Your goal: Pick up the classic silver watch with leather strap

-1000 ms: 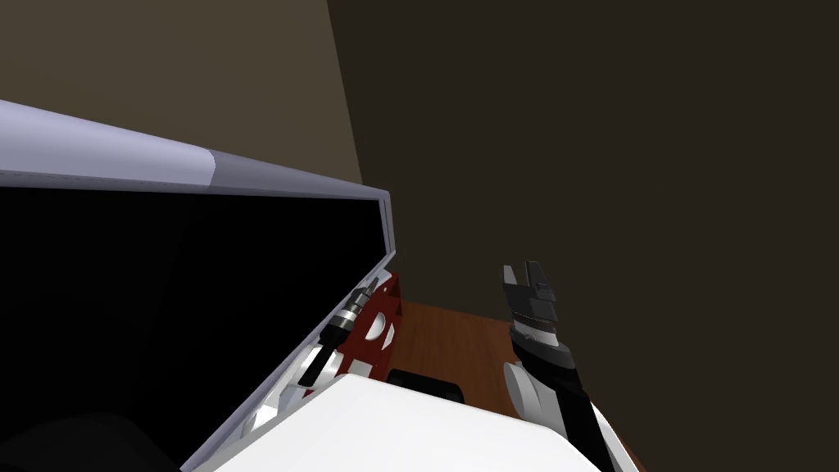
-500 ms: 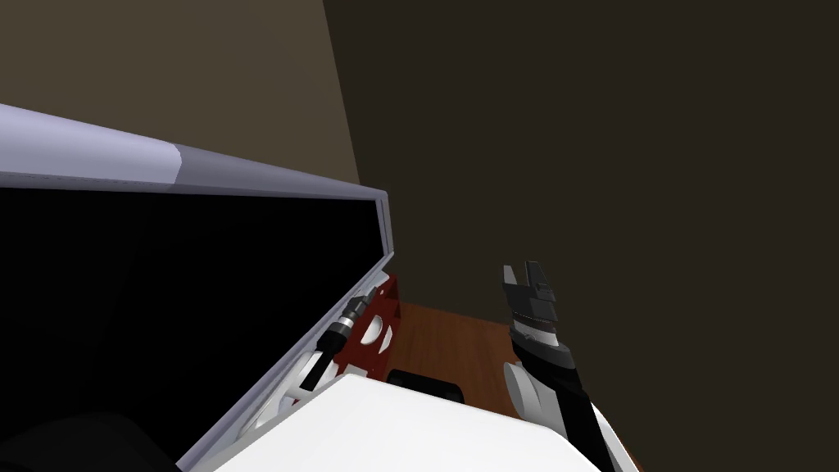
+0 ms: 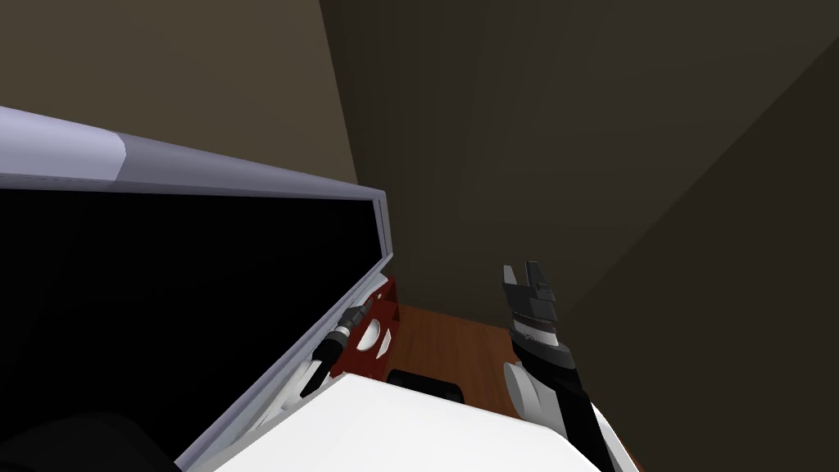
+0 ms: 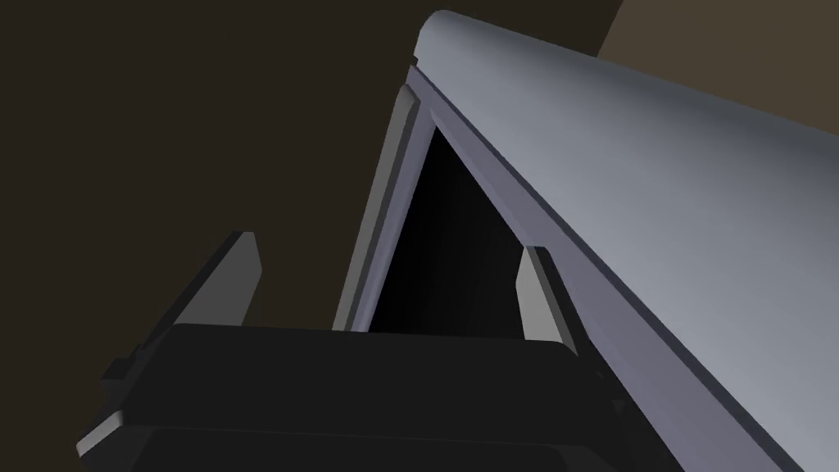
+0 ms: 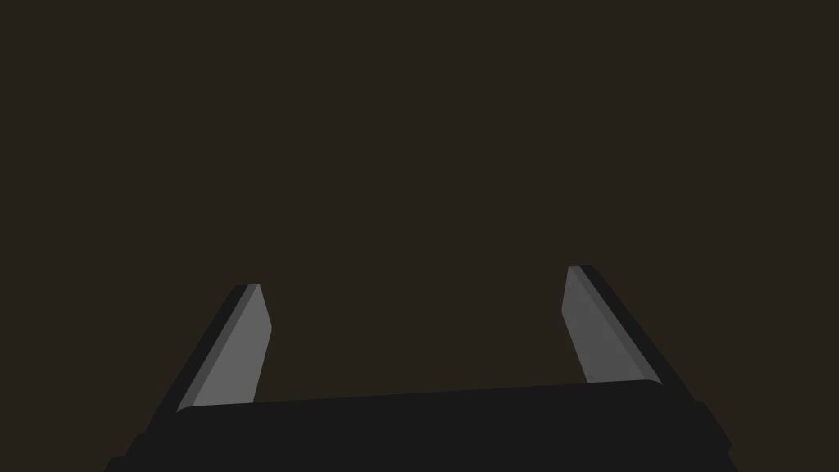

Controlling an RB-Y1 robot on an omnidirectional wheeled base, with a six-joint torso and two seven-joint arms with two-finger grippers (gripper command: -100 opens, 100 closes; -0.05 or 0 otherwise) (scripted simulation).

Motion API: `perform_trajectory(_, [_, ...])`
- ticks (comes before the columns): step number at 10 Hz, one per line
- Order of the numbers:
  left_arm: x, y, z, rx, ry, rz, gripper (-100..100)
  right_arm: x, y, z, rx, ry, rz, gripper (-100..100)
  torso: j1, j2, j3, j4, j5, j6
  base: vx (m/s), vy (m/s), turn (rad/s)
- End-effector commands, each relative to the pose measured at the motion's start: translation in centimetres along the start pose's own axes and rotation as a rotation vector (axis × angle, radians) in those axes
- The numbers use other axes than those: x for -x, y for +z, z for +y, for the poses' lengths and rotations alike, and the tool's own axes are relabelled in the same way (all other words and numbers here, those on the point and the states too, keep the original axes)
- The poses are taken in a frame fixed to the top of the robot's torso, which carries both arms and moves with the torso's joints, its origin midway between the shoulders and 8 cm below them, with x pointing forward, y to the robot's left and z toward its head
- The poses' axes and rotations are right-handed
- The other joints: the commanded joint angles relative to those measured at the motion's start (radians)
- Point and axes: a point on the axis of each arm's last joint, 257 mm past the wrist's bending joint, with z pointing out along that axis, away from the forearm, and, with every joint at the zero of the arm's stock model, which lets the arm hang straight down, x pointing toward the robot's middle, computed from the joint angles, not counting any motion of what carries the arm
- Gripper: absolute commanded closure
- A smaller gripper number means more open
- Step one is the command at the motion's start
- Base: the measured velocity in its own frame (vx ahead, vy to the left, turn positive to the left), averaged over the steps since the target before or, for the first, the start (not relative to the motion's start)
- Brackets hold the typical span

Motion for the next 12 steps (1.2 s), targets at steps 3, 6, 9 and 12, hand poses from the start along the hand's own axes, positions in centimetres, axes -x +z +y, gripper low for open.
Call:
perform_trajectory(3, [-3.8,-0.7,3.1,0.080,0.068,0.085,-100,0.0,0.0,0.0,0.000,0.000,0.000,0,0.001,0.000,0.000,0.000,0.000,0.000,0.070,-0.006,0.025])
perform_trajectory(6, [-7.7,-1.8,5.5,0.154,0.119,0.171,-100,0.0,0.0,0.0,0.000,0.000,0.000,0,0.002,-0.004,-0.002,-0.001,0.001,0.000,0.131,0.018,0.042])
perform_trajectory(9, [-11.0,-2.8,6.5,0.210,0.140,0.238,-100,0.0,0.0,0.0,0.000,0.000,0.000,0,0.002,-0.006,-0.003,-0.001,0.000,0.000,0.152,0.008,0.040])
perform_trajectory(12, [-14.3,-3.6,6.1,0.255,0.126,0.296,-100,0.0,0.0,0.0,0.000,0.000,0.000,0,0.002,-0.010,-0.006,-0.002,0.000,0.000,0.197,0.012,0.059])
